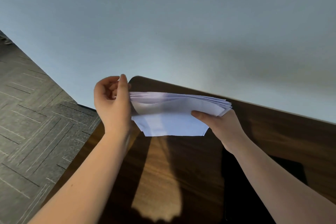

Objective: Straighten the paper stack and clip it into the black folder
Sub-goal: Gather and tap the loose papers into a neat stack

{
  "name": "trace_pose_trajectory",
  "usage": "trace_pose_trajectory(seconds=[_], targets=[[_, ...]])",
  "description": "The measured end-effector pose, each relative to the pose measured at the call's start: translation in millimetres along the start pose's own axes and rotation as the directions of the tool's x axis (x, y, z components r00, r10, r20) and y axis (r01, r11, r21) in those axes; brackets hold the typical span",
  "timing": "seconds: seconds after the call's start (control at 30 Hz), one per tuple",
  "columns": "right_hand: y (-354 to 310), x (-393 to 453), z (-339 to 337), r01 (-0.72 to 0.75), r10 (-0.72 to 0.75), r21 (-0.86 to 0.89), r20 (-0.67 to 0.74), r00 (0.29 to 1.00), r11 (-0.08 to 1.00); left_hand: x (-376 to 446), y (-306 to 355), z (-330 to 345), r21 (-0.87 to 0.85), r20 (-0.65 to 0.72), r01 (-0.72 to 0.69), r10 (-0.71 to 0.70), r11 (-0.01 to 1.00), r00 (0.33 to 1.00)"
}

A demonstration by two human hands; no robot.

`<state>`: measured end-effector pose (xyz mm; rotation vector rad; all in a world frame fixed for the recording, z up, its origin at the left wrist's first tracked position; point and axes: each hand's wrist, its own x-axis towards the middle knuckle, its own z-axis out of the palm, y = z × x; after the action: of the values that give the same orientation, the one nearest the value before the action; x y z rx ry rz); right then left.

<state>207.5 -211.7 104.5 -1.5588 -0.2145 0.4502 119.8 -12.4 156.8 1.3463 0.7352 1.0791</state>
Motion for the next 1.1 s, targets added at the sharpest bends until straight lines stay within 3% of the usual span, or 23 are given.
trace_pose_trajectory(seconds=[0.2, 0.3, 0.4, 0.5, 0.63, 0.73, 0.87, 1.1], targets=[[2.1, 1.9, 5.1, -0.007, 0.013, -0.093, 0.063, 0.998, 0.996, -13.6, -15.7, 1.5, -0.054, -0.024, 0.08, -0.082, 0.995, 0.996], [1.9, 1.9, 7.2, -0.035, 0.034, -0.033, -0.013, 0.999, 0.999, -8.0, -26.3, -2.7, -0.049, 0.153, 0.049, -0.04, 0.998, 0.987], [1.2, -0.5, 3.4, -0.018, 0.019, 0.026, -0.002, 1.0, 0.999, 0.7, -41.1, -11.9, -0.014, 0.406, 0.064, -0.053, 0.998, 0.912], [4.4, -3.7, -1.6, -0.002, -0.001, 0.067, 0.036, 0.999, 0.998, 2.1, -50.3, -19.1, -0.01, 0.511, 0.158, -0.131, 0.987, 0.85], [18.0, -5.9, -4.3, -0.037, 0.036, 0.008, 0.09, 0.995, 0.999, -5.9, -69.9, -31.0, 0.001, 0.488, 0.307, -0.269, 0.952, 0.83], [21.8, -8.7, -4.8, -0.046, 0.046, -0.009, 0.113, 0.992, 0.999, -17.3, -79.6, -36.8, 0.084, 0.496, 0.402, -0.388, 0.912, 0.777], [27.0, -13.3, -1.9, -0.048, 0.047, 0.001, 0.131, 0.99, 0.999, -31.1, -86.9, -42.7, 0.153, 0.52, 0.389, -0.409, 0.908, 0.75], [23.7, -14.9, -8.2, -0.015, 0.012, 0.04, 0.07, 0.997, 0.999, -24.9, -83.0, -50.1, 0.124, 0.485, 0.404, -0.41, 0.906, 0.772]])
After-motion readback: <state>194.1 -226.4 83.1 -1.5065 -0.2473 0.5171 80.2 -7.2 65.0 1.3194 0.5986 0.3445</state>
